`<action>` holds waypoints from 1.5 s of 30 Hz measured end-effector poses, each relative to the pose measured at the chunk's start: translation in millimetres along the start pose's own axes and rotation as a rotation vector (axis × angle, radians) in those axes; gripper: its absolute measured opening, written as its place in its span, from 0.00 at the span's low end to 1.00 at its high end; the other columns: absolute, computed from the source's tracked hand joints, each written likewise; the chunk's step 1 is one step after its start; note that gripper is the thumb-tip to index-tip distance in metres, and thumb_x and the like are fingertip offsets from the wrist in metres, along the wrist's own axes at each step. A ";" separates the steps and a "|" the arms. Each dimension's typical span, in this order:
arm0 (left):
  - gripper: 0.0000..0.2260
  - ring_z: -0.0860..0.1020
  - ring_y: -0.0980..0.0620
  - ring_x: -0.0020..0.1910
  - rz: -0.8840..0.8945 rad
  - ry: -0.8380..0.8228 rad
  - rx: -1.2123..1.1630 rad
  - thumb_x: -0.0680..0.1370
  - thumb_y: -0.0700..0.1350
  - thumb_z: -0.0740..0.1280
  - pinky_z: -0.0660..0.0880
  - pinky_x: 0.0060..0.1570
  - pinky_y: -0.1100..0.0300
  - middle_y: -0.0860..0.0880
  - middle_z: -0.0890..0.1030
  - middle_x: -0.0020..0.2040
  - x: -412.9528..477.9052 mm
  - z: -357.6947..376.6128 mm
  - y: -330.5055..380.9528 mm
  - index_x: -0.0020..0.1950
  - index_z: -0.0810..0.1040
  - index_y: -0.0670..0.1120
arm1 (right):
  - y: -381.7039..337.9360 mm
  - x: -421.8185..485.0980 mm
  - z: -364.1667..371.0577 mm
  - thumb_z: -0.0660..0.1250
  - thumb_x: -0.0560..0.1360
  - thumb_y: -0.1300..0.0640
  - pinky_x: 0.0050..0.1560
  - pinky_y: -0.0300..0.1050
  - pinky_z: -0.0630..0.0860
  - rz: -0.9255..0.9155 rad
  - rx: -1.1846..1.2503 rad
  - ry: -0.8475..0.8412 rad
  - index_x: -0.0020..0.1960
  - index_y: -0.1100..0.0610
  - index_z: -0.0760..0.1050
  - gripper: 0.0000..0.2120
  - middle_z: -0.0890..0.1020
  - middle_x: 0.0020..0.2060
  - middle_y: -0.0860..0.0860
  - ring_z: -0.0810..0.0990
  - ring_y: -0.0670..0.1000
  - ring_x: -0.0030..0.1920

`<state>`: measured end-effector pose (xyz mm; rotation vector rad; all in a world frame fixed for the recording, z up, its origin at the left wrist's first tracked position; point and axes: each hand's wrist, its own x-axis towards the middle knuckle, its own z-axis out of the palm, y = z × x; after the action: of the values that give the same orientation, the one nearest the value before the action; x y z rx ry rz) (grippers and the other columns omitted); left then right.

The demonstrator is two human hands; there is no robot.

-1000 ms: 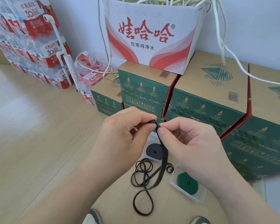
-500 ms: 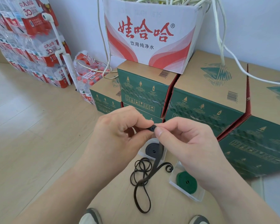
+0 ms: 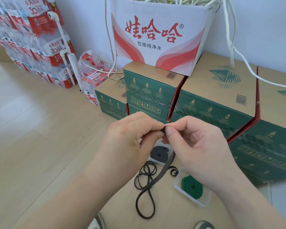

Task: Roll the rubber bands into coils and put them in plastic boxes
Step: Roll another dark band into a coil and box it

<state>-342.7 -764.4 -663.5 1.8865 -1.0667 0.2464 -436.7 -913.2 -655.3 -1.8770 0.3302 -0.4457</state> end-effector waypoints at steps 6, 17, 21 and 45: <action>0.13 0.80 0.49 0.43 0.121 -0.068 0.209 0.80 0.40 0.68 0.77 0.38 0.53 0.50 0.82 0.48 -2.9 1.9 -5.6 0.64 0.83 0.43 | 1.6 -2.6 4.3 0.68 0.78 0.57 0.41 0.49 0.77 -0.149 -0.247 0.004 0.45 0.50 0.82 0.06 0.84 0.39 0.47 0.83 0.49 0.42; 0.02 0.75 0.45 0.38 0.102 0.074 0.141 0.80 0.38 0.69 0.74 0.35 0.47 0.47 0.75 0.42 6.4 4.2 -0.6 0.49 0.79 0.39 | -9.7 0.8 9.6 0.71 0.77 0.63 0.44 0.44 0.85 0.083 0.317 0.151 0.46 0.56 0.85 0.05 0.88 0.37 0.51 0.88 0.49 0.40; 0.04 0.73 0.45 0.37 0.135 0.079 0.137 0.79 0.39 0.70 0.73 0.34 0.47 0.48 0.74 0.40 8.5 2.3 -1.8 0.45 0.78 0.40 | -7.8 2.4 2.3 0.72 0.75 0.65 0.45 0.40 0.83 0.086 0.359 0.079 0.45 0.61 0.84 0.03 0.88 0.38 0.55 0.87 0.51 0.41; 0.06 0.77 0.47 0.43 0.113 0.045 0.123 0.81 0.41 0.68 0.76 0.42 0.50 0.48 0.78 0.47 6.4 0.7 1.3 0.54 0.81 0.40 | -17.3 4.4 4.3 0.75 0.68 0.55 0.41 0.43 0.84 0.123 0.369 0.156 0.40 0.57 0.85 0.05 0.87 0.35 0.57 0.87 0.54 0.37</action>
<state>-339.9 -768.9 -659.6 1.9224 -1.1510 0.4261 -430.7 -905.7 -639.7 -1.4582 0.4333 -0.5314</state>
